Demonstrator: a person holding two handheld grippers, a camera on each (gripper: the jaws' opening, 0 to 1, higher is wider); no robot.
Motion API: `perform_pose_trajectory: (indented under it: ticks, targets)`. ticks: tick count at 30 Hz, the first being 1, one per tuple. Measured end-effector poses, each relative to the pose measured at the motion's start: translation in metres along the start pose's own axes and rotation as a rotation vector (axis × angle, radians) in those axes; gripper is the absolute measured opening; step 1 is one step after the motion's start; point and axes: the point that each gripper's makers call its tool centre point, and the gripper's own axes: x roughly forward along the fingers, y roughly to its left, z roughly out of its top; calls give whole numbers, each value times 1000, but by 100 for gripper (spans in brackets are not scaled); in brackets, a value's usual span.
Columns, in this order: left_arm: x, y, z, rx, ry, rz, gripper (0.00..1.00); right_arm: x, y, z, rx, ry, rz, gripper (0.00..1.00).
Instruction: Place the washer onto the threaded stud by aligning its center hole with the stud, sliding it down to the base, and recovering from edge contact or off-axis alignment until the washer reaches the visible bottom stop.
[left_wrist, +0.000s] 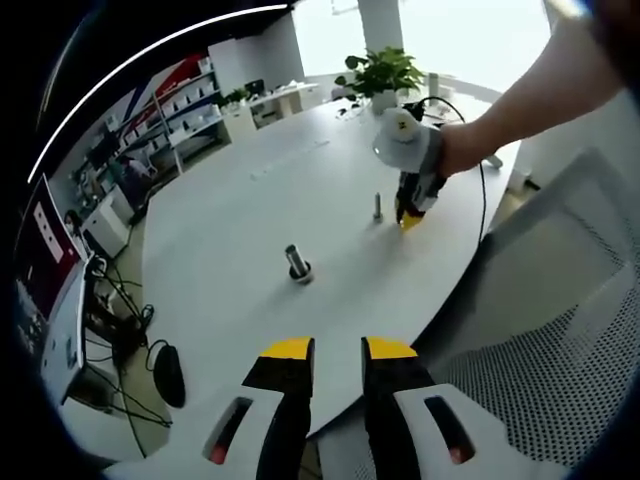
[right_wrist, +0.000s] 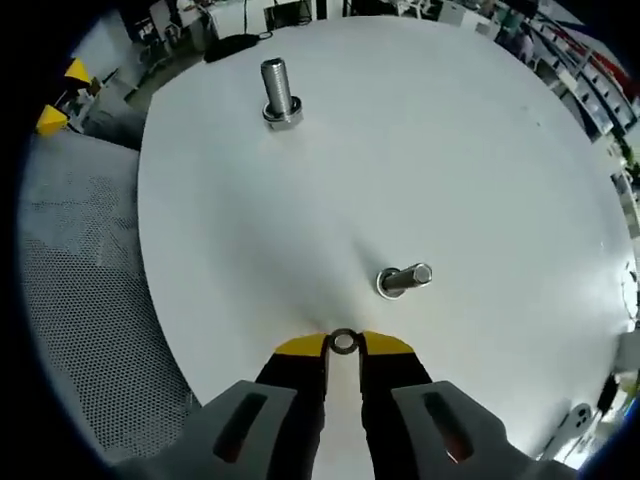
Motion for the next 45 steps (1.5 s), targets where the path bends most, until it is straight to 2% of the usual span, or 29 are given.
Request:
perform_pose_trajectory:
  ticks: [4, 7, 13, 22, 28, 30, 31, 34, 45]
  targets:
    - [0, 1, 1, -4, -5, -3, 16, -9, -7, 3, 11, -10, -10, 13]
    - [0, 0, 2, -6, -9, -5, 16, -15, -9, 7, 55, -23, -2, 13]
    - [0, 1, 4, -11, -18, -5, 16, -26, -18, 23, 49, -56, -25, 13]
    - [0, -1, 5, 0, -21, -16, 16, -37, -26, 26, -28, -41, -55, 13]
    - [-1, -1, 7, -4, -32, -17, 16, -50, -36, 31, -6, -71, -77, 13]
    - [-1, -2, 7, -2, -36, -20, 16, -53, -34, 36, -15, -96, -70, 13]
    - [-1, -2, 7, -1, -34, -22, 16, -53, -28, 43, -28, -130, -43, 13]
    - [-1, -3, 8, 2, -36, -27, 16, -56, -28, 45, -69, -119, -67, 13]
    - [-1, -4, 9, -7, -45, -31, 16, -49, -24, 54, -108, -106, -57, 13]
